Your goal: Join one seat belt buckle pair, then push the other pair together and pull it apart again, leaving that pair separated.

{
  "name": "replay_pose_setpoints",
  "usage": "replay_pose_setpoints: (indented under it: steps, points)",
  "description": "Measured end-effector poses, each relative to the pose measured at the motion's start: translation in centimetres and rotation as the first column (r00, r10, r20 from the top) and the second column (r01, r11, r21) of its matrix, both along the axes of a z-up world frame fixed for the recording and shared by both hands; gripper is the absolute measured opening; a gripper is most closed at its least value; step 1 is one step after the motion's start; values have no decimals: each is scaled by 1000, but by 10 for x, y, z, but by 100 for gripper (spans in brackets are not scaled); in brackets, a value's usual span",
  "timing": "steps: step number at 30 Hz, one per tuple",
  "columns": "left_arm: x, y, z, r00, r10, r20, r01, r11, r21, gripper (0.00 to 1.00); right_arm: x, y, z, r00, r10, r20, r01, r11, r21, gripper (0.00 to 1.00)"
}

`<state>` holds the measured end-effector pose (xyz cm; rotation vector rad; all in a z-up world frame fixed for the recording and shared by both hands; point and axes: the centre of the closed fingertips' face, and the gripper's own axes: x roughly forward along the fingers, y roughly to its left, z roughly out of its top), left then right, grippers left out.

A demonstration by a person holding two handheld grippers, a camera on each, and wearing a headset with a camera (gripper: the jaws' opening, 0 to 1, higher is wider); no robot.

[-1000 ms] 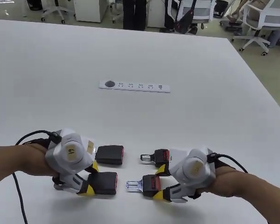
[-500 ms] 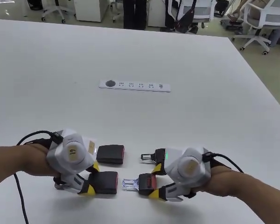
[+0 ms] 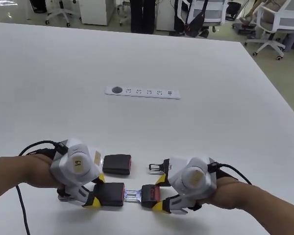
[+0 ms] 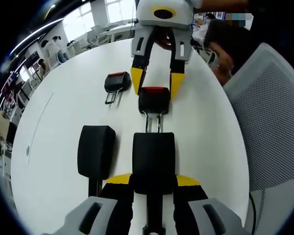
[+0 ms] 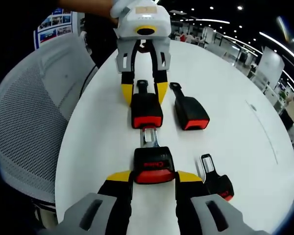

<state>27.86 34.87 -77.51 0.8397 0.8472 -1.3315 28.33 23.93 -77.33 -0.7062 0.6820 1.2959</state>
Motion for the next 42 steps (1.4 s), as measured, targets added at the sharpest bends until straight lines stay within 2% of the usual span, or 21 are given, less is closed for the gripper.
replay_pose_setpoints:
  steps: [4, 6, 16, 22, 23, 29, 32, 42]
  points:
    - [1, 1, -1, 1000, -3, 3, 3, 1000, 1, 32, 2, 2, -4, 1000, 2, -3, -2, 1000, 2, 30]
    - [1, 1, -2, 1000, -2, 4, 2, 1000, 0, 32, -1, 4, 1, 1000, 4, -4, -4, 1000, 2, 30]
    - [2, 2, -3, 1000, 1, 1, -1, 1000, -11, 32, -1, 9, 0, 1000, 9, -8, -9, 1000, 15, 30]
    - [-1, 0, -1, 1000, 0, 1, 0, 1000, -18, 32, -1, 15, 0, 1000, 10, -14, -10, 1000, 28, 30]
    - [-1, -1, -1, 1000, -1, 1, 1, 1000, -19, 32, -2, 19, 0, 999, 30, -20, -29, 999, 45, 30]
    - [0, 0, -1, 1000, 0, 4, 0, 1000, -18, 32, -2, 16, 1, 1000, 18, -18, -18, 999, 31, 30]
    - [-1, -1, 1, 1000, 2, 4, -2, 1000, -19, 32, 1, 16, -3, 1000, 14, -17, -13, 999, 38, 30]
    - [-1, -2, -1, 1000, -3, -2, 3, 1000, -22, 32, 0, 17, -4, 1000, 10, -14, -9, 999, 52, 29]
